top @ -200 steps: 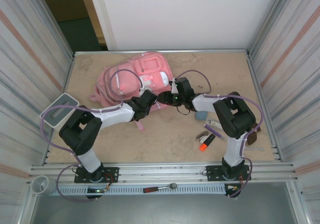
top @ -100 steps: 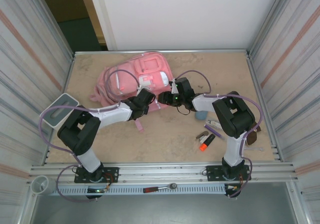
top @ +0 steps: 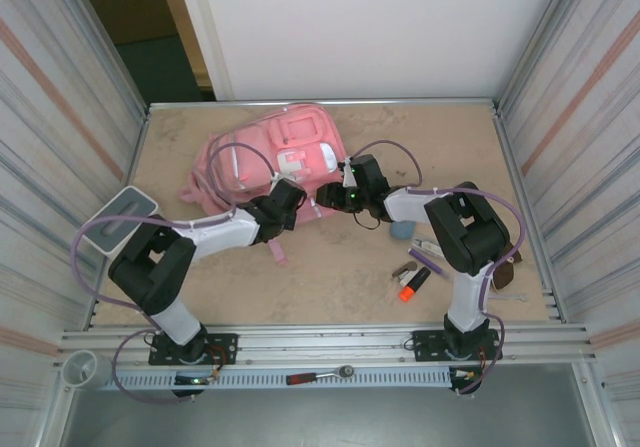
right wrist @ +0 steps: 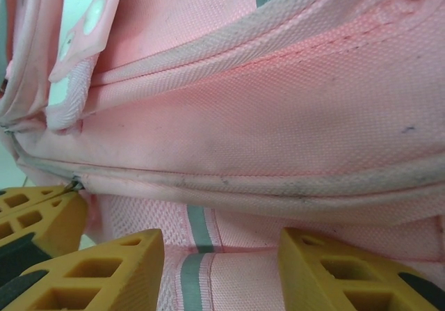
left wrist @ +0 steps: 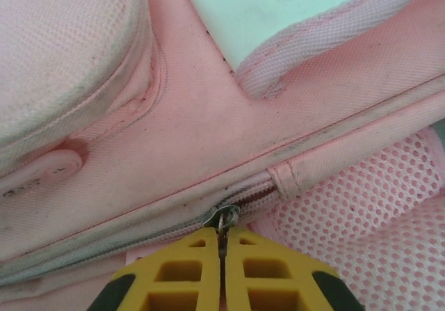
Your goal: Pack the student bag
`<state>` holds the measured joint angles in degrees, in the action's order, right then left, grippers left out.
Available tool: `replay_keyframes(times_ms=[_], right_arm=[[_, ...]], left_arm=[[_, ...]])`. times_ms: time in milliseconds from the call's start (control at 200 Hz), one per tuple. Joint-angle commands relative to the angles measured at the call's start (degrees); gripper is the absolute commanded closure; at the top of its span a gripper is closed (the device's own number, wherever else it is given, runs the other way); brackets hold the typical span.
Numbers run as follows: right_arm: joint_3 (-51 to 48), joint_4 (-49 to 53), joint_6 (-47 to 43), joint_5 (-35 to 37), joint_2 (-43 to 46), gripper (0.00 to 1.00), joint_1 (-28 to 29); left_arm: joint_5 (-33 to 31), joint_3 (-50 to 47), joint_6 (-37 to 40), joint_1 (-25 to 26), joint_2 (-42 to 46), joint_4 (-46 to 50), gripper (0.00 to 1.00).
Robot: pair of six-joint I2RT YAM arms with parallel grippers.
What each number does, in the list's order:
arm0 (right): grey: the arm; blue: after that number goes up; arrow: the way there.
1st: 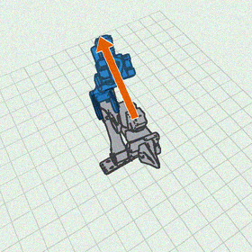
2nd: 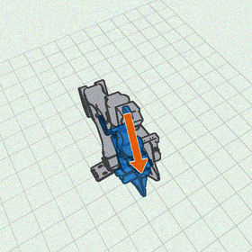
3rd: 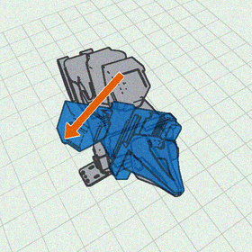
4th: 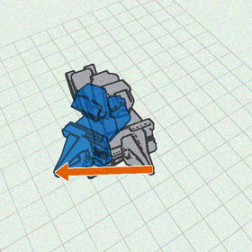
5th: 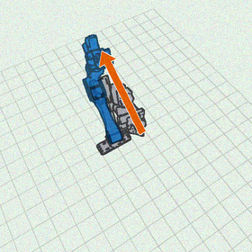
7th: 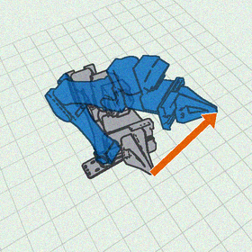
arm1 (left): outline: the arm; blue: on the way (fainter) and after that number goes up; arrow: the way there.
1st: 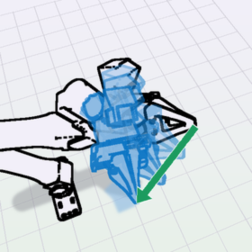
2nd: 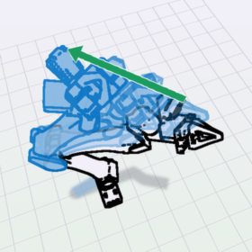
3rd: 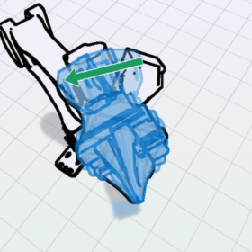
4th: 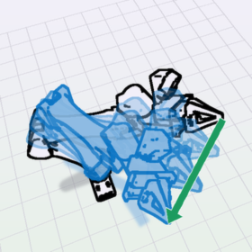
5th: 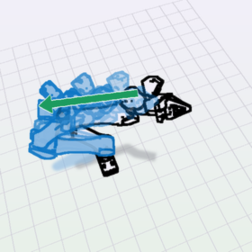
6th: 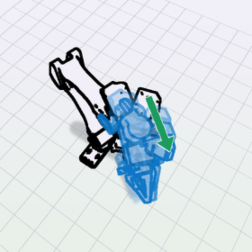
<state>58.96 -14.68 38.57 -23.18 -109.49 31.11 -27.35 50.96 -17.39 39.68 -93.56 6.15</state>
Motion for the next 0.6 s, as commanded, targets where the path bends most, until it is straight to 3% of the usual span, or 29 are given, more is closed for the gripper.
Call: replay_keyframes(times_ms=[0, 381, 596], right_arm=[[0.78, 10.06, -0.13, 6.69, -2.48, 0.54, -0.53], [2.72, 16.48, -2.09, 12.53, -2.46, 0.54, -0.75], [3.63, 17.28, -3.02, 11.78, -2.75, 0.54, -1.08]], left_arm=[[2.15, -2.05, -1.03, -0.39, 4.25, 1.76, 1.0], [12.06, -6.78, -0.76, -7.43, 10.6, 0.88, 1.0], [9.58, -12.11, 0.02, -13.23, 14.82, 1.28, 1.0]])
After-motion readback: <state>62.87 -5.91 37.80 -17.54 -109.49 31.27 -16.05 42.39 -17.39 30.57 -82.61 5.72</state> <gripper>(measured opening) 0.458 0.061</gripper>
